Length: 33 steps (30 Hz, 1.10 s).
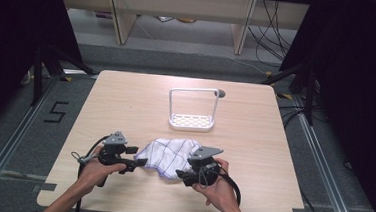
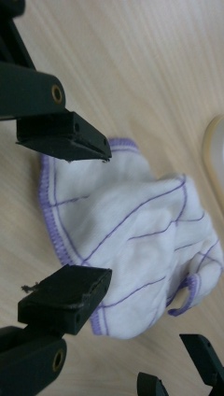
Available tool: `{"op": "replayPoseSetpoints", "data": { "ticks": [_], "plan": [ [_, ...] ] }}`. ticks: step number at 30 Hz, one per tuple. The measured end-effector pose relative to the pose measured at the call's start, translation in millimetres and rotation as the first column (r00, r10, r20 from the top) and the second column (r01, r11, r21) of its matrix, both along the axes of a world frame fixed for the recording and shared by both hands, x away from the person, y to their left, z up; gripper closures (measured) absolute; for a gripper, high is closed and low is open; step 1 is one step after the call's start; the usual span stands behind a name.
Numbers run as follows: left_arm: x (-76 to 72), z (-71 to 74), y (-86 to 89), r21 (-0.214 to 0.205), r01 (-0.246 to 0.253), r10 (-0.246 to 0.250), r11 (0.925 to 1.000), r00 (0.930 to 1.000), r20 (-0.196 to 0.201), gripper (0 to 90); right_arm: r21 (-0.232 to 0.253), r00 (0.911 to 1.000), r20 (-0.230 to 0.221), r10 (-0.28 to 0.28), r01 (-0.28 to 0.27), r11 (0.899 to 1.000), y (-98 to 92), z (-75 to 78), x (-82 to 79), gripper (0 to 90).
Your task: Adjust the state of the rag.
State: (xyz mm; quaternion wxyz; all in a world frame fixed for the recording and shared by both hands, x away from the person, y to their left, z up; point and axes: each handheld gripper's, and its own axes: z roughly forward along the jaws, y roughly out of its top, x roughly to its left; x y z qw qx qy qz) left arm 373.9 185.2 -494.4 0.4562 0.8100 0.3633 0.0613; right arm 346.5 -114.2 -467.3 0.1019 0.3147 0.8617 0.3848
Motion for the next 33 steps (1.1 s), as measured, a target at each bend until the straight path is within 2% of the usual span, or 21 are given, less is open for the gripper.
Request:
{"op": "replayPoseSetpoints", "data": {
  "ticks": [6, 7, 8, 9, 10, 11, 12, 13, 14, 16, 17, 20, 21, 24, 25, 27, 29, 30, 31, 32, 33],
  "plan": [
    [-2.2, -14.2, -18.8, 0.058, 0.031, -0.031, 0.9978, 0.9995, 0.006, 27.8, -0.06, 0.9994, -0.033, 0.013, -0.015, 0.998, 13.7, -15.7, -4.1, 39.9],
    [-0.5, -14.5, -18.6, 0.093, 0.043, -0.045, 0.9947, 0.9988, 0.018, 32.7, -0.076, 0.9996, -0.02, 0.019, -0.02, 0.997, 15.3, -20.7, -1.1, 44.4],
    [0.5, -16.2, -21.3, 0.096, 0.035, -0.039, 0.9948, 0.9984, 0.041, 39.0, -0.079, 0.9994, -0.026, 0.021, -0.023, 0.997, 16.1, -22.5, 0.0, 50.7],
    [0.5, -16.2, -21.3, 0.096, 0.035, -0.039, 0.9948, 0.9984, 0.041, 49.3, -0.079, 0.9994, -0.026, 0.021, -0.023, 0.997, 16.1, -22.5, 0.0, 50.7],
    [2.4, -16.1, -21.8, 0.132, 0.053, -0.062, 0.9899, 0.9957, 0.068, 49.3, -0.096, 0.9996, -0.002, 0.029, -0.029, 0.995, 16.4, -24.6, 2.1, 61.0],
    [3.0, -15.3, -23.3, 0.127, 0.058, -0.07, 0.9902, 0.9932, 0.093, 65.9, -0.115, 0.9981, 0.022, 0.058, -0.056, 0.992, 15.7, -24.1, 4.9, 76.0],
    [3.0, -15.3, -23.3, 0.127, 0.058, -0.07, 0.9902, 0.9932, 0.093, 71.4, -0.115, 0.9981, 0.022, 0.058, -0.056, 0.992, 15.7, -24.1, 4.9, 76.0],
    [2.9, -12.1, -20.9, 0.13, 0.065, -0.079, 0.9895, 0.9908, 0.11, 75.4, -0.086, 0.9981, 0.042, 0.045, -0.041, 0.995, 12.3, -18.4, 2.8, 82.1],
    [1.1, -6.3, -18.4, 0.097, 0.055, -0.067, 0.9937, 0.9899, 0.125, 78.2, -0.08, 0.9973, 0.058, 0.046, -0.041, 0.996, 9.6, -14.3, 2.9, 83.0],
    [-0.5, -1.1, -15.8, 0.073, 0.068, -0.077, 0.995, 0.9882, 0.133, 80.0, -0.063, 0.9978, 0.049, 0.044, -0.041, 0.997, 7.0, -9.6, 1.8, 83.5],
    [-4.9, 8.3, -12.0, 0.059, 0.083, -0.091, 0.9948, 0.9857, 0.142, 80.2, -0.018, 0.997, 0.044, 0.064, -0.064, 0.998, -0.9, 2.5, 0.6, 83.8],
    [-14.6, 26.2, -7.0, 0.053, 0.114, -0.121, 0.992, 0.9796, 0.16, 81.5, 0.045, 0.9977, 0.03, 0.061, -0.063, 0.997, -10.6, 16.4, -3.7, 83.8],
    [-14.6, 26.2, -7.0, 0.053, 0.114, -0.121, 0.992, 0.9796, 0.16, 82.0, 0.045, 0.9977, 0.03, 0.061, -0.063, 0.997, -10.6, 16.4, -3.7, 83.8],
    [-31.7, 53.6, -7.0, 0.055, 0.161, -0.168, 0.9855, 0.9669, 0.192, 82.6, 0.078, 0.9949, 0.044, 0.091, -0.094, 0.992, -17.9, 37.1, -15.0, 84.0],
    [-31.7, 53.6, -7.0, 0.055, 0.161, -0.168, 0.9855, 0.9669, 0.192, 82.7, 0.078, 0.9949, 0.044, 0.091, -0.094, 0.992, -17.9, 37.1, -15.0, 84.0],
    [-44.9, 73.4, -6.2, 0.034, 0.205, -0.208, 0.9781, 0.956, 0.207, 82.6, 0.093, 0.9913, 0.076, 0.107, -0.114, 0.989, -24.5, 58.5, -30.3, 84.0],
    [-50.8, 85.4, -4.6, -0.015, 0.222, -0.214, 0.975, 0.9553, 0.204, 82.6, 0.122, 0.9891, 0.081, 0.123, -0.133, 0.984, -29.4, 74.1, -40.2, 84.1],
    [-50.8, 85.4, -4.6, -0.015, 0.222, -0.214, 0.975, 0.9553, 0.204, 82.6, 0.122, 0.9891, 0.081, 0.123, -0.133, 0.984, -29.4, 74.1, -40.2, 84.1],
    [-51.8, 97.5, -4.2, -0.046, 0.242, -0.228, 0.9693, 0.9514, 0.207, 82.6, 0.127, 0.9866, 0.098, 0.13, -0.142, 0.982, -34.2, 92.1, -45.8, 84.2],
    [-50.6, 100.9, -4.7, -0.053, 0.246, -0.23, 0.9679, 0.9506, 0.209, 82.6, 0.126, 0.9895, 0.079, 0.121, -0.13, 0.983, -35.5, 99.6, -47.5, 84.2],
    [-48.2, 104.9, -5.8, -0.051, 0.239, -0.224, 0.9697, 0.9518, 0.21, 82.6, 0.115, 0.9853, 0.105, 0.135, -0.147, 0.982, -37.0, 104.1, -44.0, 84.3]
  ]
}}
